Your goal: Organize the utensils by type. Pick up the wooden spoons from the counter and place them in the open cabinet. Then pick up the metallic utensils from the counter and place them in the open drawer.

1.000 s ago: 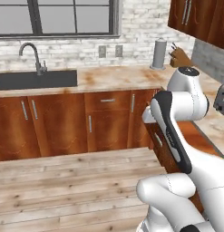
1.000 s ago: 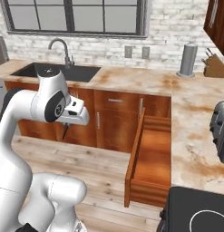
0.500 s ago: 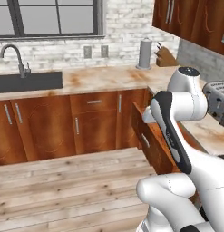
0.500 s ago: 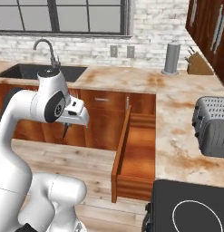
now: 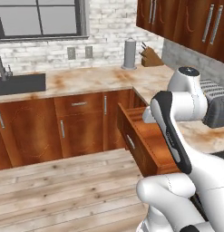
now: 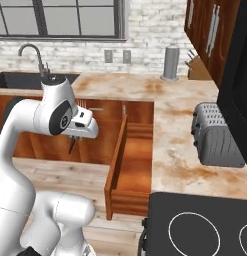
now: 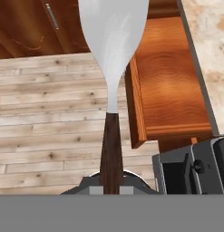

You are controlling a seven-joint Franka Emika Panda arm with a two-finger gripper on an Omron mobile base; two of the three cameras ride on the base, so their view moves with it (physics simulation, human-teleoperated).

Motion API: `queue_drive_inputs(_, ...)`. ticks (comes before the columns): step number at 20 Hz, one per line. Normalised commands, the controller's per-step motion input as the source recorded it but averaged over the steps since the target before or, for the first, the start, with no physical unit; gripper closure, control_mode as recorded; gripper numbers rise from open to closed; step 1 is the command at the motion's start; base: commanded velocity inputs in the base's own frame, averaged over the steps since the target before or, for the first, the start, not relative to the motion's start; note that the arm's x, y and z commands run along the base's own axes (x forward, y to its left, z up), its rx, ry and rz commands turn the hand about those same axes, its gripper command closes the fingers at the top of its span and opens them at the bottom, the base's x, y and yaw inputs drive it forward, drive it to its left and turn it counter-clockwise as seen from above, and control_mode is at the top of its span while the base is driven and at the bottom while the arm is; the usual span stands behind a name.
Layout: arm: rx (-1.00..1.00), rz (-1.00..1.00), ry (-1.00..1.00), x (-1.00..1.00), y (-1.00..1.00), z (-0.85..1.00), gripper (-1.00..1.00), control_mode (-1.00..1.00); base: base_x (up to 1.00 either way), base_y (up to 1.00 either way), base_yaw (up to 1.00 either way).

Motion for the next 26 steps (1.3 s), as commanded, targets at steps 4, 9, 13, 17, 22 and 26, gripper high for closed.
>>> queue_drive_inputs(4,0.00,0.00,0.00,0.00,0.00,0.00,1.00,1.00,0.09,-0.29,-0.13)
queue_drive_inputs(9,0.00,0.00,0.00,0.00,0.00,0.00,1.00,1.00,0.14,-0.19,-0.08)
queue_drive_inputs(13,0.00,0.00,0.00,0.00,0.00,0.00,1.00,1.00,0.11,-0.24,-0.07)
queue_drive_inputs(17,0.00,0.00,0.00,0.00,0.00,0.00,1.00,1.00,0.17,-0.19,-0.07)
queue_drive_inputs(22,0.00,0.00,0.00,0.00,0.00,0.00,1.00,1.00,0.15,-0.19,-0.08)
queue_drive_inputs(26,0.00,0.00,0.00,0.00,0.00,0.00,1.00,1.00,0.11,-0.23,-0.06)
